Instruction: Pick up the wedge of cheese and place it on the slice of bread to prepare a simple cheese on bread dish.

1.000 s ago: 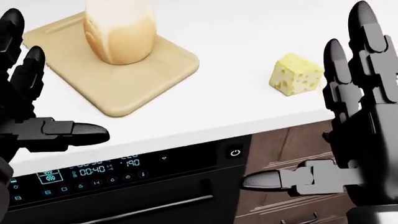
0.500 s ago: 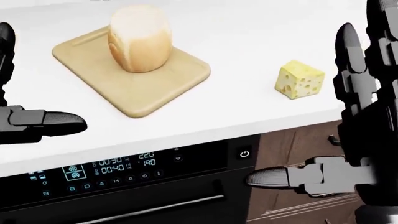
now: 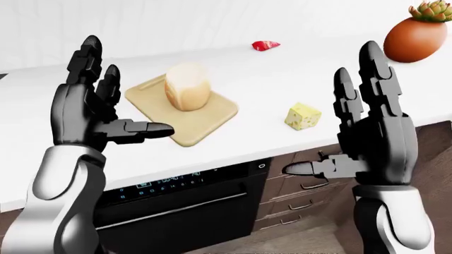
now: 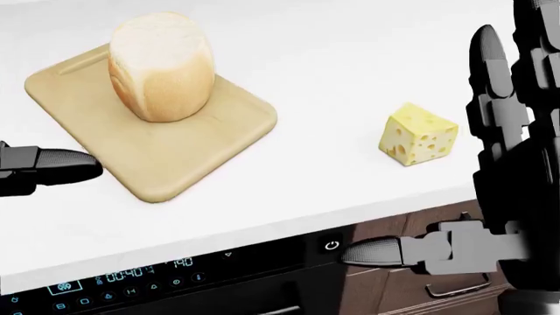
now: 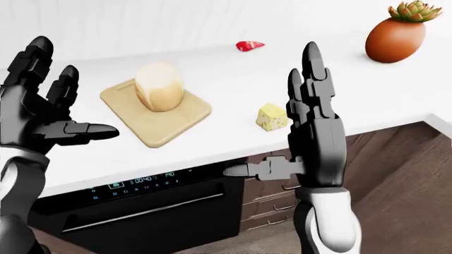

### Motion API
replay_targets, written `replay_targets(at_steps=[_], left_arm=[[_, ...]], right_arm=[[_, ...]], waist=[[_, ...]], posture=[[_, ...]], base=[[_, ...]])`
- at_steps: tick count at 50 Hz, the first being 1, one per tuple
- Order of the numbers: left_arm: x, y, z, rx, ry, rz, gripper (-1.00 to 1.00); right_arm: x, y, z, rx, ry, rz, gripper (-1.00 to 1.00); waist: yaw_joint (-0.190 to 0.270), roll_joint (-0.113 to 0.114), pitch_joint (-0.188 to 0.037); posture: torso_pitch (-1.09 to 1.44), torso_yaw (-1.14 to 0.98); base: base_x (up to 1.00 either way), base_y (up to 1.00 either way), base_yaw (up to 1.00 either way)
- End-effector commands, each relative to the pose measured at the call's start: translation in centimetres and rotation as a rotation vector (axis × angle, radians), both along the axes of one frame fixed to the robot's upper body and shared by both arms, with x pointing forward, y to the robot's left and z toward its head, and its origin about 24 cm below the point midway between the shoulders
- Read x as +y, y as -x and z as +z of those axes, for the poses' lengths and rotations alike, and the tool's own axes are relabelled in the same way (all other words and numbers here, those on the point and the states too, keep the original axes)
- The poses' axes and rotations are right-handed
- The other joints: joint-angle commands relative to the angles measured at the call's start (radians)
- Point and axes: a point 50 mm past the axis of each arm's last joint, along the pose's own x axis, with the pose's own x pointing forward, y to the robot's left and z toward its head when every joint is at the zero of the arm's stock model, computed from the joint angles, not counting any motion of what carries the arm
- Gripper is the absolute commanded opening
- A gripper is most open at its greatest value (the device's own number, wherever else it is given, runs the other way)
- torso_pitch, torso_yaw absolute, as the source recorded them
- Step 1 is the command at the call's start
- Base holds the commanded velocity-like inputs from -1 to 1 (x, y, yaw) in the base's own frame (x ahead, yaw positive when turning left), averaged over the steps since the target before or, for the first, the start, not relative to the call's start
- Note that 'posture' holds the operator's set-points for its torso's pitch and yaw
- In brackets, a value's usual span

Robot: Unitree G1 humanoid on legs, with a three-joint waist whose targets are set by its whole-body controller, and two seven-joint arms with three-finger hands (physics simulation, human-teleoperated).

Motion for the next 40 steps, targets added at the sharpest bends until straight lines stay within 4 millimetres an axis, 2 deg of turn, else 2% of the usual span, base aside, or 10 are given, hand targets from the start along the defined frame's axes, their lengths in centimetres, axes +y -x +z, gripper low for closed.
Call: replay_targets(at_steps=[1, 4, 5, 13, 15, 18, 23, 27, 35, 40], left_arm=[[0.2, 0.5, 0.8, -0.051, -0.006, 0.013, 1.00], [0.3, 0.6, 1.0, -0.054, -0.007, 0.014, 1.00], [0.2, 0.7, 1.1, -0.056, -0.007, 0.014, 1.00], [0.5, 1.2, 1.2, -0.067, -0.008, 0.019, 1.00], [0.5, 1.2, 1.2, -0.067, -0.009, 0.018, 1.00], [0.6, 1.2, 1.1, -0.068, -0.008, 0.020, 1.00], [0.6, 1.3, 1.1, -0.069, -0.006, 0.022, 1.00], [0.6, 1.4, 1.2, -0.070, -0.006, 0.022, 1.00], [1.0, 2.2, 1.3, -0.080, -0.002, 0.032, 1.00], [1.5, 2.9, 1.5, -0.085, 0.003, 0.048, 1.00]], right_arm=[[0.2, 0.4, 0.7, -0.044, 0.002, 0.011, 1.00], [0.1, 0.3, 0.8, -0.042, 0.002, 0.007, 1.00], [0.1, 0.3, 0.9, -0.044, 0.003, 0.006, 1.00], [0.1, 0.4, 1.1, -0.045, 0.003, 0.003, 1.00], [0.1, 0.4, 1.1, -0.043, 0.005, 0.004, 1.00], [0.2, 0.3, 0.9, -0.042, 0.007, 0.006, 1.00], [0.3, 0.4, 1.0, -0.051, 0.010, 0.006, 1.00], [0.4, 0.4, 1.0, -0.052, 0.017, 0.012, 1.00], [0.5, 0.4, 2.1, -0.053, 0.044, 0.011, 1.00], [0.6, -0.2, 2.2, -0.008, 0.090, -0.008, 1.00]], waist=[[0.002, -0.002, -0.011], [-0.002, 0.074, -0.035], [-0.006, 0.037, -0.027], [0.011, 0.018, -0.041], [0.016, 0.025, -0.054], [0.019, 0.040, -0.014], [-0.003, 0.090, -0.068], [-0.014, 0.099, -0.033], [0.003, -0.003, -0.015], [0.010, 0.038, -0.041]], posture=[[0.00, 0.00], [0.00, 0.00], [0.00, 0.00], [0.00, 0.00], [0.00, 0.00], [0.00, 0.00], [0.00, 0.00], [0.00, 0.00], [0.00, 0.00], [0.00, 0.00]], base=[[0.00, 0.00, 0.00], [0.00, 0.00, 0.00], [0.00, 0.00, 0.00], [0.00, 0.00, 0.00], [0.14, 0.00, 0.00], [0.34, 0.00, 0.00], [0.18, 0.00, 0.00], [0.00, 0.00, 0.00], [0.00, 0.00, 0.00], [0.00, 0.00, 0.00]])
